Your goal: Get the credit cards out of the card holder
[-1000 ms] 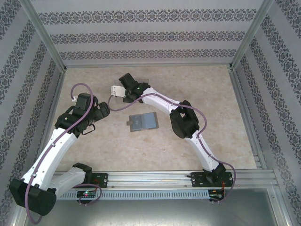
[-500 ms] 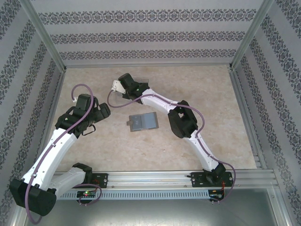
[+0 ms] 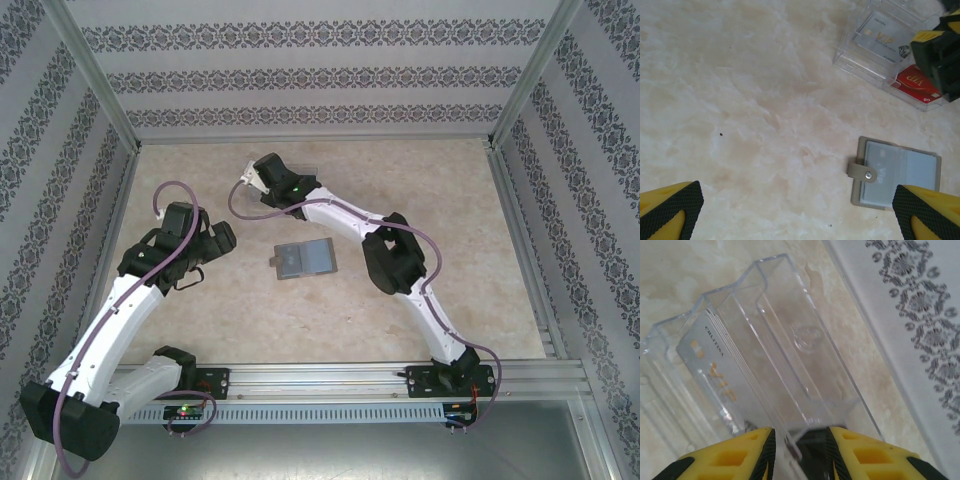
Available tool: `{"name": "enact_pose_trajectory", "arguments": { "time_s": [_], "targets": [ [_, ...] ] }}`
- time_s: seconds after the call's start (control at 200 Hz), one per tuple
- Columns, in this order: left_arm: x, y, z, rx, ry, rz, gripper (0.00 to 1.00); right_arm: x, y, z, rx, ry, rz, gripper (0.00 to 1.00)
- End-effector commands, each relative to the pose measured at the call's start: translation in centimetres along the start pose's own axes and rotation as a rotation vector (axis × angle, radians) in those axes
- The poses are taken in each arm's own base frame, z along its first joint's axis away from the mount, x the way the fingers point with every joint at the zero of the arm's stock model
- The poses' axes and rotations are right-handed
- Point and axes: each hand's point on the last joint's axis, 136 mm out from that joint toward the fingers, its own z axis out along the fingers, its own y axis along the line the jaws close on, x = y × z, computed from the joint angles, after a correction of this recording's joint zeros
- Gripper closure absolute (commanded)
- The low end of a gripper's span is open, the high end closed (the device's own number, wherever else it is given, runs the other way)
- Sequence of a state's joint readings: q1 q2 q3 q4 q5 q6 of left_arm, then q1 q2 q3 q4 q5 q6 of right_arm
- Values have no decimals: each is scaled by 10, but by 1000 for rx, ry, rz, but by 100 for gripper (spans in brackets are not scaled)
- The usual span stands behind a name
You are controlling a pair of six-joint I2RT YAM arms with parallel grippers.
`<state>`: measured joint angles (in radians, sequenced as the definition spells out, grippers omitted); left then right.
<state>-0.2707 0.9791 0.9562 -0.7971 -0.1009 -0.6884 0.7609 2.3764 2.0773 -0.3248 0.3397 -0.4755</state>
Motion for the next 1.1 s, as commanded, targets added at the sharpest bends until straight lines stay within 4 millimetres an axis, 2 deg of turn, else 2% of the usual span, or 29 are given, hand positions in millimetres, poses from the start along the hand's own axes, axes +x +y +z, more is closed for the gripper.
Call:
{"name": "enact_pose_trajectory", "arguments": {
  "time_s": [0.0,0.08,0.18,0.46,0.585,0.769,0.899,1.014,1.099],
  "targets": [
    [1,-1,1,20,3,-7,0,-22,-37,-56,4,-88,215,66],
    [1,-2,2,29,5,-11,1,-10,-36,-73,-19,-87,299,66],
    [3,-8,5,60,18,-14,4,13,-23,-91,-69,-50,390,66],
    [19,-37,22,176,86,-50,15,85,15,-124,-187,85,617,66],
    [35,-57,36,222,141,-34,21,113,33,-135,-278,138,783,74],
    [67,-85,59,246,218,18,34,156,58,-143,-336,231,919,85],
    [87,-99,74,248,265,53,41,188,66,-140,-328,317,990,100],
    [99,-107,84,244,296,73,44,209,70,-133,-332,380,1047,100],
    [105,-112,90,241,315,85,45,216,74,-127,-347,412,1070,100]
  ]
}}
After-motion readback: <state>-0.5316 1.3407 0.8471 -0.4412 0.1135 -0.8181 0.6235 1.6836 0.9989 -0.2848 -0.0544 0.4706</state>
